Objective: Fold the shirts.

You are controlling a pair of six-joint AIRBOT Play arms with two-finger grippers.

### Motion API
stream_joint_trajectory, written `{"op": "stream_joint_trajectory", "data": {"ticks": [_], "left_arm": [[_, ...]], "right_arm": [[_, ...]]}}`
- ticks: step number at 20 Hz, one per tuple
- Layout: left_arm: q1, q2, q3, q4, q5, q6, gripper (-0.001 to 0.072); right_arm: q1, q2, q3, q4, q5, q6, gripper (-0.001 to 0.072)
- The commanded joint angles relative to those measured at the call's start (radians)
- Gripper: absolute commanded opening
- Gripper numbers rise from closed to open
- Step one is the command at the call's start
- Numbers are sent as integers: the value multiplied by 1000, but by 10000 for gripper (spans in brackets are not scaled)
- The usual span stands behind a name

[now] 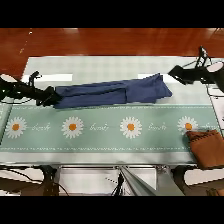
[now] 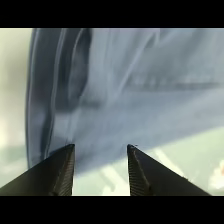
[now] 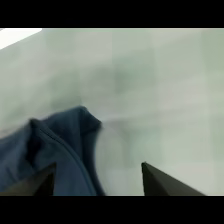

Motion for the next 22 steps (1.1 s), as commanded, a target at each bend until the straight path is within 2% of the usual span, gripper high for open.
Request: {"op": "stream_joint_trajectory", "data": {"ticks": [1,6,10,11,12,13,14,15,17,18,22], "left_arm": [[11,40,1,4,-60,-11,398],[-34,98,3,-55,-51,-3,390],[-82,111,3,-72,-42,-4,390],[-93,111,3,-89,-36,-4,390],[-106,111,3,-111,-27,-5,390],[-120,111,3,-142,-15,-5,390],[-136,111,3,-181,-1,-5,385],[-154,111,3,-215,14,-5,345],[-208,111,3,-257,66,-4,90],[-250,111,3,-259,111,-3,21],[-474,107,2,-259,341,-5,22]], "right_arm": [[-95,-5,1,-85,241,-46,614],[-68,-101,1,140,262,-56,614],[50,-158,1,277,221,-137,612],[79,-158,1,296,203,-153,581],[106,-156,1,308,187,-167,457],[128,-150,1,307,180,-167,222],[141,-138,1,307,188,-167,51],[148,-118,1,300,201,-167,29],[160,-40,1,277,245,-164,28],[161,6,1,259,271,-152,28],[208,219,1,44,360,8,28]]}}
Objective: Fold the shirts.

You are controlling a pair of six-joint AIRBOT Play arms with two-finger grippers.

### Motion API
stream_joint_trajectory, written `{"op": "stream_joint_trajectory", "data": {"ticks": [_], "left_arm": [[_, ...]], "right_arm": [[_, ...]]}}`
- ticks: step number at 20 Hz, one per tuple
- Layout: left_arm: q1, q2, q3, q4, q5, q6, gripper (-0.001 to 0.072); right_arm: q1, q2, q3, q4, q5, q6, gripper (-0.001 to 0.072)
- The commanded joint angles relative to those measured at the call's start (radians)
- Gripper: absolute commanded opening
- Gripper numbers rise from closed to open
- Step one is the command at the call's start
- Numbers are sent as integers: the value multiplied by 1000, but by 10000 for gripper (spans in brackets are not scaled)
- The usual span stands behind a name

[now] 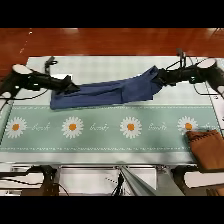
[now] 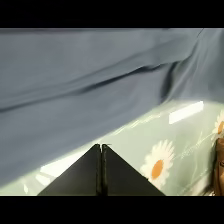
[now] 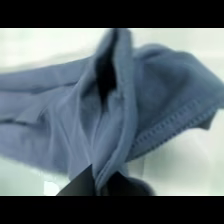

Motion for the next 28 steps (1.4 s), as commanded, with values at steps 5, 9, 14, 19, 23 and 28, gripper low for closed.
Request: {"op": "stream_joint_trajectory", "data": {"ticks": [5,9,14,19,23,28], "left_arm": [[-407,-53,0,-26,341,-50,22],[-531,-115,0,-64,346,-56,22],[-680,-211,1,-243,425,-37,21],[-561,-139,0,-245,417,-7,20],[-322,111,0,-141,404,11,21],[4,430,0,-46,239,11,21]], "right_arm": [[172,333,1,-385,112,293,28],[247,474,1,-474,122,422,28],[318,621,1,-493,187,526,28],[321,637,0,-605,222,530,27],[354,514,0,-639,190,468,26],[601,314,0,-629,-222,526,26]]}}
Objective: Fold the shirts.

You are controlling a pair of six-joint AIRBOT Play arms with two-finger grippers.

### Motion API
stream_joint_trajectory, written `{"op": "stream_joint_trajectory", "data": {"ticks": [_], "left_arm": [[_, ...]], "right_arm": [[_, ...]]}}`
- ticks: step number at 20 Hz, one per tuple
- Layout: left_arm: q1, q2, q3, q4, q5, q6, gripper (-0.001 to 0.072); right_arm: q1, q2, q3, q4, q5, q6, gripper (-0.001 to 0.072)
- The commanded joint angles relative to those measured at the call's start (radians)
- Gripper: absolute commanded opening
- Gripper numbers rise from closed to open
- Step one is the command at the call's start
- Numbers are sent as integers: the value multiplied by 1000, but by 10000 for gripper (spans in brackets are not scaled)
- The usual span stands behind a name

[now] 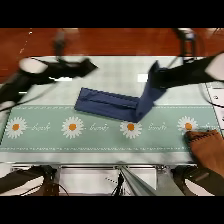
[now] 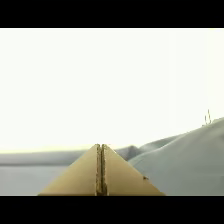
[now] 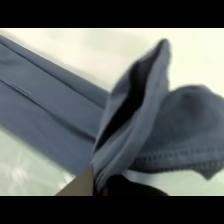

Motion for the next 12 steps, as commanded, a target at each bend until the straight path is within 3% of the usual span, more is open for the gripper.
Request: {"op": "stream_joint_trajectory", "data": {"ticks": [1,5,7,8,9,10,12], "left_arm": [[230,215,0,69,-146,5,21],[373,349,-3,77,-320,5,21],[380,385,-20,78,-348,5,21],[377,394,-34,78,-349,3,21],[375,396,-48,78,-352,2,21],[375,394,-64,78,-358,1,21],[375,393,-97,78,-359,2,21]], "right_arm": [[146,-140,0,35,-311,43,26],[254,-312,0,286,-597,26,26],[301,-381,0,371,-659,24,31],[322,-410,0,408,-662,23,160],[334,-427,0,426,-652,18,370],[340,-430,0,424,-628,-5,509],[306,-397,0,391,-525,-89,509]]}}
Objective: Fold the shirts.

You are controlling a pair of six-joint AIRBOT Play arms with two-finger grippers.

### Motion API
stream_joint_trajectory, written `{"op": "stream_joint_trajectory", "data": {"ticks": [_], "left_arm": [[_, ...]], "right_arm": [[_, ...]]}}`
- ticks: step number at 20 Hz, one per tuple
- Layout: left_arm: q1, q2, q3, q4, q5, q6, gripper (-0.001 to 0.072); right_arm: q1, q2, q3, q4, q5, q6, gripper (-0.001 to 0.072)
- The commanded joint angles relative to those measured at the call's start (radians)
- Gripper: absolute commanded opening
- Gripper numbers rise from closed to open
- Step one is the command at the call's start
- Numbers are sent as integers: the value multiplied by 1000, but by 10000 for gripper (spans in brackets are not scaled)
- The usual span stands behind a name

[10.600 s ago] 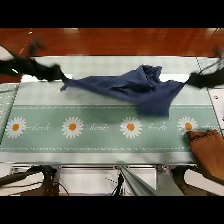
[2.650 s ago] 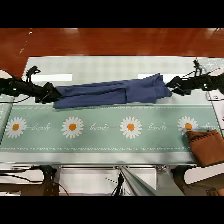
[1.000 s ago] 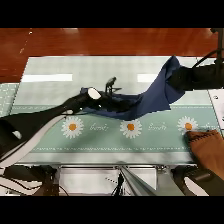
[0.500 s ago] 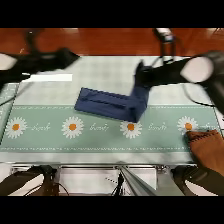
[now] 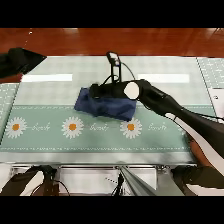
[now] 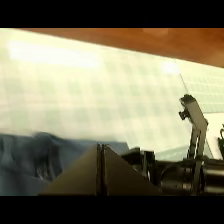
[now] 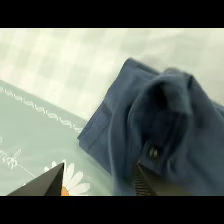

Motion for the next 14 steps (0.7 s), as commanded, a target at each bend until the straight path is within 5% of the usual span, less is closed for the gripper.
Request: {"op": "stream_joint_trajectory", "data": {"ticks": [1,7,10,12,14], "left_arm": [[12,17,-53,2,-26,-1,21],[12,14,-90,32,-25,1,21],[12,14,-90,98,-26,0,22],[12,14,-90,124,-27,-1,22],[12,14,-90,124,-37,-1,22]], "right_arm": [[-31,22,0,-29,125,-87,509],[-403,256,-7,-636,766,-84,497],[-678,292,-129,-388,775,-83,503],[-792,288,-273,-62,669,-115,595],[-791,282,-423,175,478,-184,598]]}}
